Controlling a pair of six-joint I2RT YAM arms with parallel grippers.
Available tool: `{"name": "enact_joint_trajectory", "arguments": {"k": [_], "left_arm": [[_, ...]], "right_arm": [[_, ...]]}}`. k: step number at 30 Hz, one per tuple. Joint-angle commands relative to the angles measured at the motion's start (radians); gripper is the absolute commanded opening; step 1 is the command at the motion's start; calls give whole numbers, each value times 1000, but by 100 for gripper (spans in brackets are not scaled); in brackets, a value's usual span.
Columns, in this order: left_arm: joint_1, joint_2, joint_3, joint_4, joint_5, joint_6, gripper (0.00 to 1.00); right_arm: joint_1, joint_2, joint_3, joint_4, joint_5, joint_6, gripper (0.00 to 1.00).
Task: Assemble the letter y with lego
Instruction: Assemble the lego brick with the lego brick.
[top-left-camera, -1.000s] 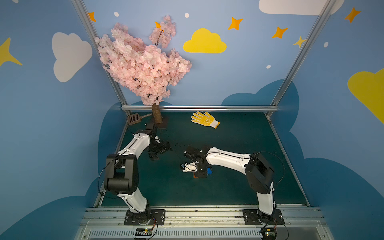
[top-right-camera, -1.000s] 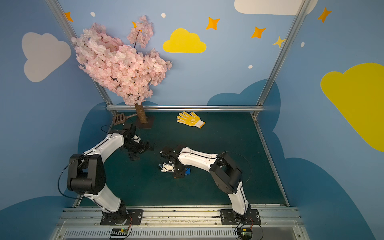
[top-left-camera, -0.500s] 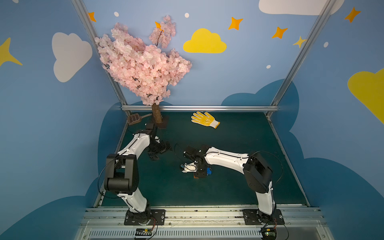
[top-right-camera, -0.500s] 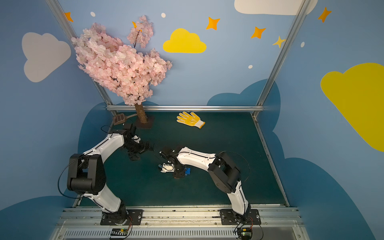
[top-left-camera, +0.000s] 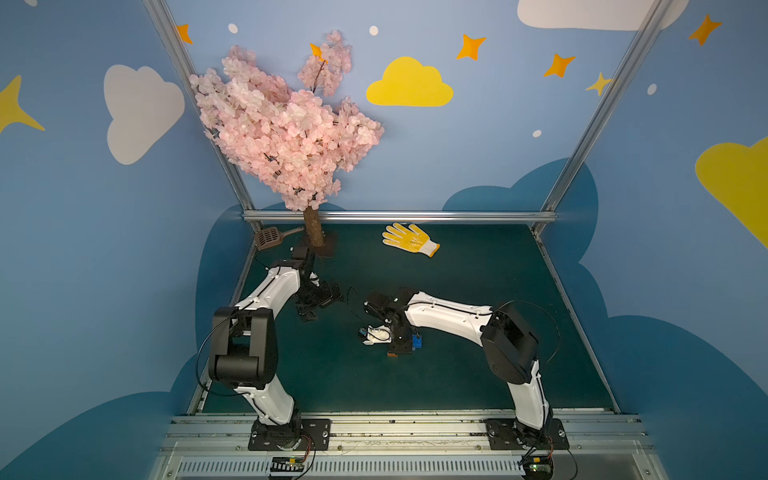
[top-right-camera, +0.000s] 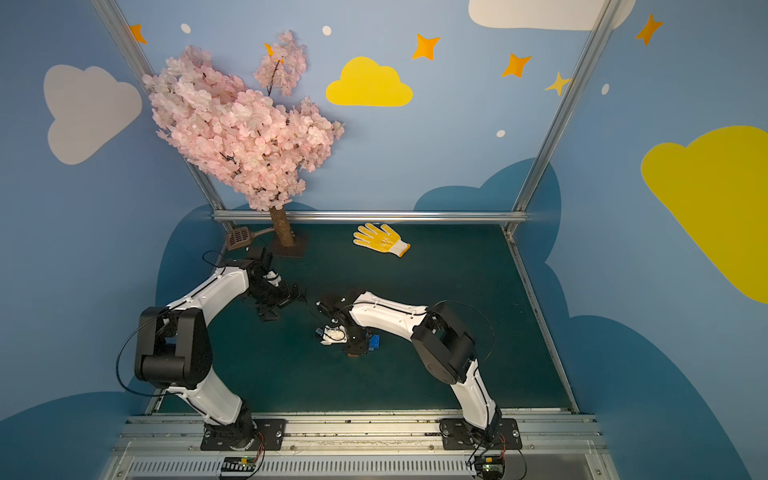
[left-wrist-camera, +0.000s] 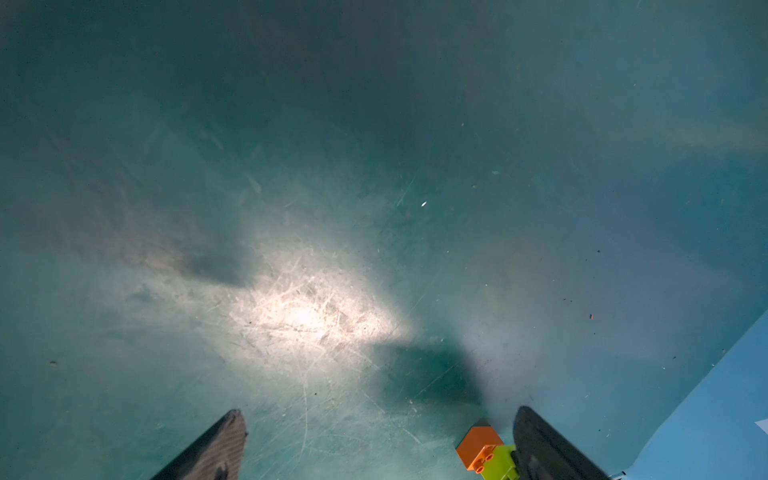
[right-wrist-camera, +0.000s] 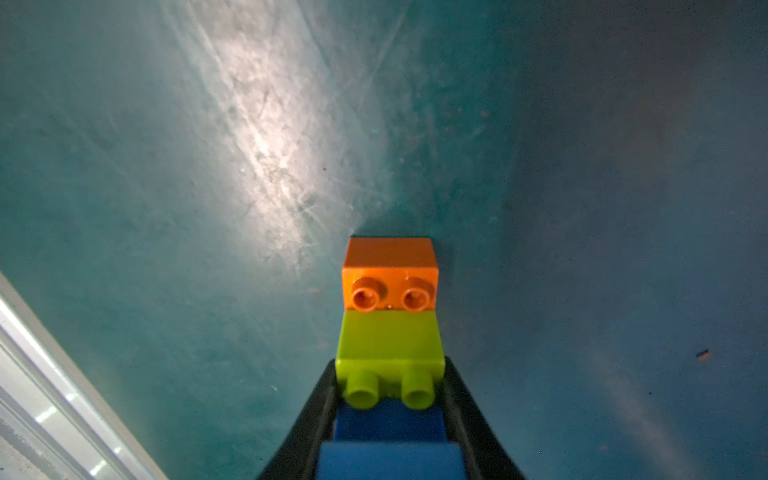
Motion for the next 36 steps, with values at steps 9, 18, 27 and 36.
{"name": "enact_joint_trajectory", "arguments": {"k": [9, 18, 27, 36], "left_arm": [[6, 13, 13, -26, -9, 4, 100], [9, 14, 13, -25, -10, 4, 100], [9, 19, 13, -23, -8, 3, 100], [9, 20, 10, -22, -9, 2, 100]], "right_arm": [[12, 78, 34, -25, 3, 16, 0], [12, 58, 37, -22, 0, 26, 0], [-16, -58, 58, -71, -82, 39, 0], [-182, -83, 72, -170, -542, 43, 0]]}}
